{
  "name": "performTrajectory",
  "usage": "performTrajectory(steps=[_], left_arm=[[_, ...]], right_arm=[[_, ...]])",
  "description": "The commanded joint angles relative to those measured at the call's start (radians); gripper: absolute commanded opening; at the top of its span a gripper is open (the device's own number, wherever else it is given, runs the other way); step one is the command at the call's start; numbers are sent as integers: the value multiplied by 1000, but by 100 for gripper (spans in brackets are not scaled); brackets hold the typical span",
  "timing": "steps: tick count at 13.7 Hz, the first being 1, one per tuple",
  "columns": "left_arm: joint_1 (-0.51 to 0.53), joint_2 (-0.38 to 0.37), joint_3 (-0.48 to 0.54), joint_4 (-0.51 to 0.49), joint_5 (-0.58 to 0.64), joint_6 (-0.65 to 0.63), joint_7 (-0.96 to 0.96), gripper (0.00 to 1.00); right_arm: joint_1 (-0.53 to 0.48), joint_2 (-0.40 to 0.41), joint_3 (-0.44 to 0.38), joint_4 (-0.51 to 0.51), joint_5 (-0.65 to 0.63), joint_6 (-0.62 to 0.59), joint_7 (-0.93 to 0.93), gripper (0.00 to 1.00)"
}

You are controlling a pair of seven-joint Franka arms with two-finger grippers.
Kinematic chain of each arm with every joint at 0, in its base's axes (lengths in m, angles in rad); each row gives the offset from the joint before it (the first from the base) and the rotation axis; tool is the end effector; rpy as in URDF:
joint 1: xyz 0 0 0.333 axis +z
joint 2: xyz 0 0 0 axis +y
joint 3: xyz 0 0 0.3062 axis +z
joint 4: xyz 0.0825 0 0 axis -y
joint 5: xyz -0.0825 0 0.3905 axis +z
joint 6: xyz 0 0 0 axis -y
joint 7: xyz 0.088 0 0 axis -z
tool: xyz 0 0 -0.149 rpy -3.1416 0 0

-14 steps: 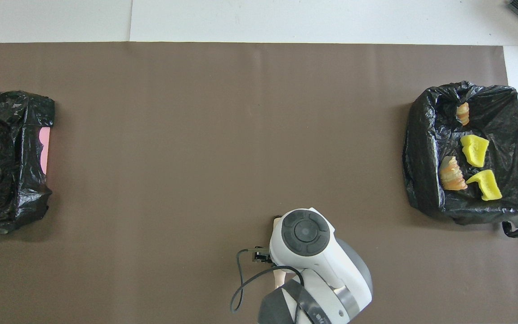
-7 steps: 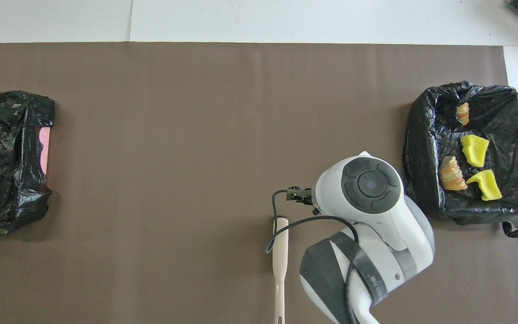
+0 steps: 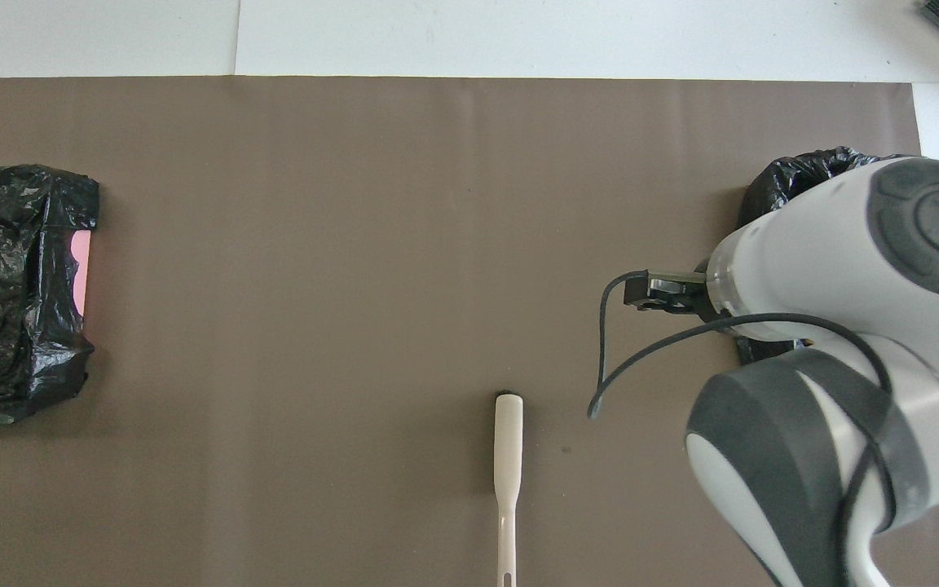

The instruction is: Sweep and dump trash in bin

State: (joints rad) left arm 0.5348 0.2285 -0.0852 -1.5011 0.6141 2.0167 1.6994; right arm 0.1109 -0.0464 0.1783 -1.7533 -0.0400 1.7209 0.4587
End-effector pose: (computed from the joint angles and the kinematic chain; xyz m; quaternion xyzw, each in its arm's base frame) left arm 0.5836 0.3493 0.5311 -0.7162 0.6245 0.1805 0.2539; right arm 0.5345 0.1550 0.5234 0.9963 -0.0818 0.0149 0.0198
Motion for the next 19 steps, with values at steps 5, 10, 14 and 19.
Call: performTrajectory(steps=[5, 10, 14, 19], left_arm=[[-35, -3, 12, -2, 242, 50, -101, 0], [-53, -34, 10, 7, 289, 45, -107, 0], [-97, -60, -1, -5, 166, 5, -138, 0], [-151, -61, -4, -8, -94, -108, -205, 0]], right_arm=[[-76, -62, -109, 141, 8, -216, -221, 100], [-76, -101, -247, 158, 6, -259, -281, 100], [-63, -107, -275, 109, 5, -241, -396, 100], [-21, -106, -241, 106, 5, -239, -347, 100]])
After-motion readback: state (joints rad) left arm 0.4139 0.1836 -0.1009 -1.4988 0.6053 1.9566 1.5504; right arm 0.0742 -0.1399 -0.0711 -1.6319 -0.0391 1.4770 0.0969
